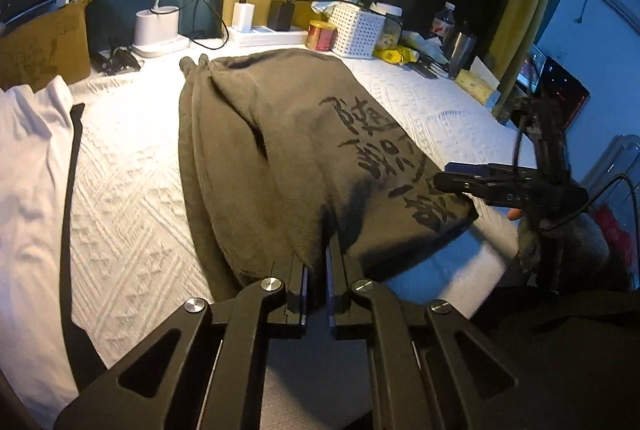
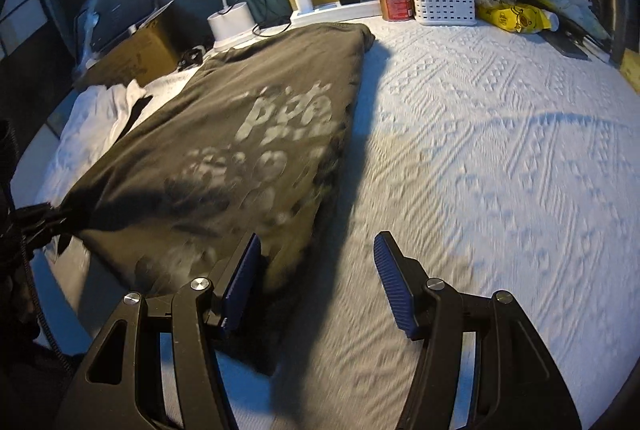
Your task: Fold small clothes
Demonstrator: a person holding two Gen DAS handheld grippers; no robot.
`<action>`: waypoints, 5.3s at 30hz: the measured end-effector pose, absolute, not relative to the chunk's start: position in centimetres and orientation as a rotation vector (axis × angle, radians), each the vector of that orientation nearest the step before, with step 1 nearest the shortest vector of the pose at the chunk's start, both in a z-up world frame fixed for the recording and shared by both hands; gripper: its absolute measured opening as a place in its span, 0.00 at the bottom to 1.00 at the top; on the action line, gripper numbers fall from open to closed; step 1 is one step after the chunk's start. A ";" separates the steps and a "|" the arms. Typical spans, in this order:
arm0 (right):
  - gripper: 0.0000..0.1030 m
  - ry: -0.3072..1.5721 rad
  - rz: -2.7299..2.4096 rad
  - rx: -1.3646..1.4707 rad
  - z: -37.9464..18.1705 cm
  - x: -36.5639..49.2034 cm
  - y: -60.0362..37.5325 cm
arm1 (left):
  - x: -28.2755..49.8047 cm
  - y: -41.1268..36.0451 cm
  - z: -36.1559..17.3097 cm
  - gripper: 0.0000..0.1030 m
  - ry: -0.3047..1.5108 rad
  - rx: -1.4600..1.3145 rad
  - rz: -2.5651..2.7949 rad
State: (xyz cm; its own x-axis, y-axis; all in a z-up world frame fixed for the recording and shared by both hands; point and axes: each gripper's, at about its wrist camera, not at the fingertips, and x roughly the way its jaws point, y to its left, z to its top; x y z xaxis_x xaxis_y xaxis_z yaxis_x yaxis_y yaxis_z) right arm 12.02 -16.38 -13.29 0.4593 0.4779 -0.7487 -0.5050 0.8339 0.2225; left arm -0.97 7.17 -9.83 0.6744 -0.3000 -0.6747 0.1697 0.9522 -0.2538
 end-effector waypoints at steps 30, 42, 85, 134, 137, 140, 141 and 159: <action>0.07 0.902 0.560 -0.012 -13.5 5.7 -19.8 | -2.2 4.2 -11.9 0.07 0.879 -0.120 -0.347; 0.07 0.892 0.551 -0.038 -13.9 4.8 -19.9 | -1.4 5.1 -10.6 0.52 0.799 -0.187 -0.250; 0.47 0.888 0.543 -0.032 -13.5 11.0 -19.3 | 5.4 4.4 -10.0 0.75 0.844 -0.123 -0.112; 0.47 0.890 0.625 -0.053 -14.0 30.8 -11.3 | 20.1 8.8 -11.9 0.51 0.855 -0.043 -0.166; 0.47 0.892 0.644 -0.055 -14.1 31.2 -10.6 | 20.1 8.5 -11.9 0.42 0.857 -0.044 -0.185; 0.47 0.892 0.650 -0.070 -14.2 31.4 -9.9 | 20.2 8.1 -11.8 0.20 0.860 -0.060 -0.217; 0.47 0.891 0.653 -0.081 -14.2 31.3 -9.5 | 20.2 7.9 -11.7 0.20 0.859 -0.062 -0.217; 0.10 0.854 0.696 -0.160 -14.0 28.7 -7.6 | 18.7 6.6 -10.6 0.16 0.843 -0.055 -0.225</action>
